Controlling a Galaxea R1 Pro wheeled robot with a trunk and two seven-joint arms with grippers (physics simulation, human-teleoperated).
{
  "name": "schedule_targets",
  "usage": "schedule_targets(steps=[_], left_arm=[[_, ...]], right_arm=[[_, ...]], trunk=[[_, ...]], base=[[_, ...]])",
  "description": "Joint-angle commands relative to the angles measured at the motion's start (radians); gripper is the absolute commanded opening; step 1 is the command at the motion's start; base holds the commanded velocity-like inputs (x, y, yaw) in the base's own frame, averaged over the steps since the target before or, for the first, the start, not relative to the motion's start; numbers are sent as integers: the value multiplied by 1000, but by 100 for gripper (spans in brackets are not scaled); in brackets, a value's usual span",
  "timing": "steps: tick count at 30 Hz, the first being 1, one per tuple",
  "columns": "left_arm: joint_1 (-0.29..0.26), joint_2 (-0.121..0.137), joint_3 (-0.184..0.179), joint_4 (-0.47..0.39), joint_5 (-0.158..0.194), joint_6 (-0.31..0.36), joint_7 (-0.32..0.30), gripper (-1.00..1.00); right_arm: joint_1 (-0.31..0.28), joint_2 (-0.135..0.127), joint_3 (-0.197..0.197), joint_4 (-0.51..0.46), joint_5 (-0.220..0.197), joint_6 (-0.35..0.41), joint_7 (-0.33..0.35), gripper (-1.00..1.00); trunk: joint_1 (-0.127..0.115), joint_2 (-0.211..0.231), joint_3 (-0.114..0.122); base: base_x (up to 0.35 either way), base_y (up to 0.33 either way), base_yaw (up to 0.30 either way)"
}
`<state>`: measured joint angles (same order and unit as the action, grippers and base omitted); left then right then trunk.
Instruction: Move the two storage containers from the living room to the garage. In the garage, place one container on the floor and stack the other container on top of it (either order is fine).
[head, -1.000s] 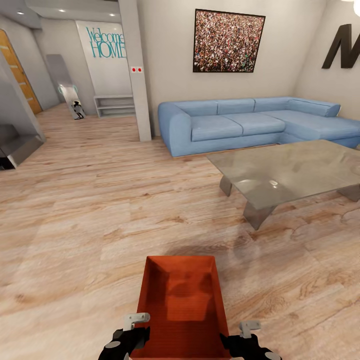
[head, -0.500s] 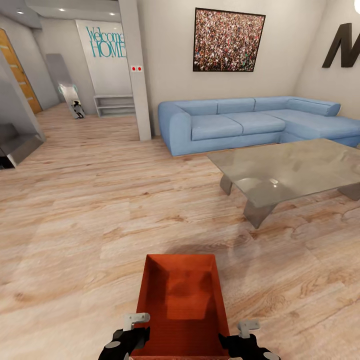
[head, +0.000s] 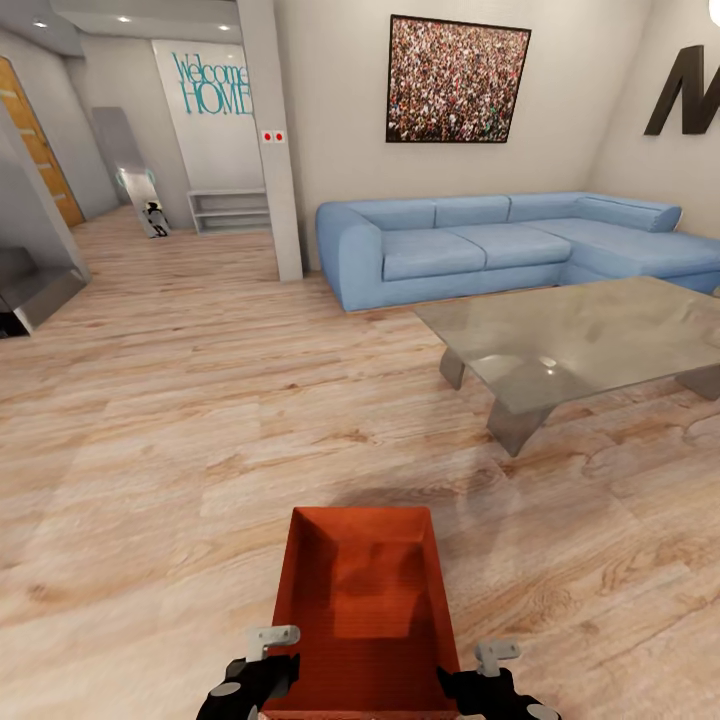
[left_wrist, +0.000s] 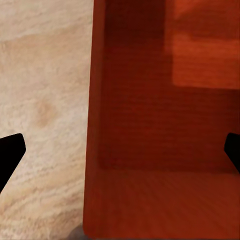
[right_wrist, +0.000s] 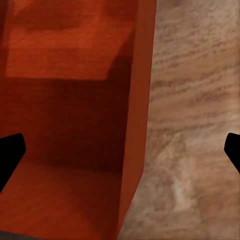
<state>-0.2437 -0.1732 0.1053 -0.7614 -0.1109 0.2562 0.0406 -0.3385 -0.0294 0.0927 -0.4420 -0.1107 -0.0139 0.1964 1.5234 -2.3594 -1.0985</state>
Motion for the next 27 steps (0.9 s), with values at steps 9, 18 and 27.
schedule_targets(steps=[9, 18, 27], left_arm=[[0, -1, 4, -3, -10, 5, 2, 100], [0, -1, 4, -3, -10, 5, 1, 100], [0, -1, 4, -3, -10, 5, 1, 100]], right_arm=[[-1, -1, 7, 0, -10, -1, 3, 100], [-1, -1, 7, 0, -9, -1, 3, 100], [-1, -1, 7, 0, -9, -1, 3, 100]], trunk=[[11, -22, -11], [11, -22, -24], [11, -22, -38]], base=[[0, 0, 0], [0, 0, 0], [0, 0, 0]])
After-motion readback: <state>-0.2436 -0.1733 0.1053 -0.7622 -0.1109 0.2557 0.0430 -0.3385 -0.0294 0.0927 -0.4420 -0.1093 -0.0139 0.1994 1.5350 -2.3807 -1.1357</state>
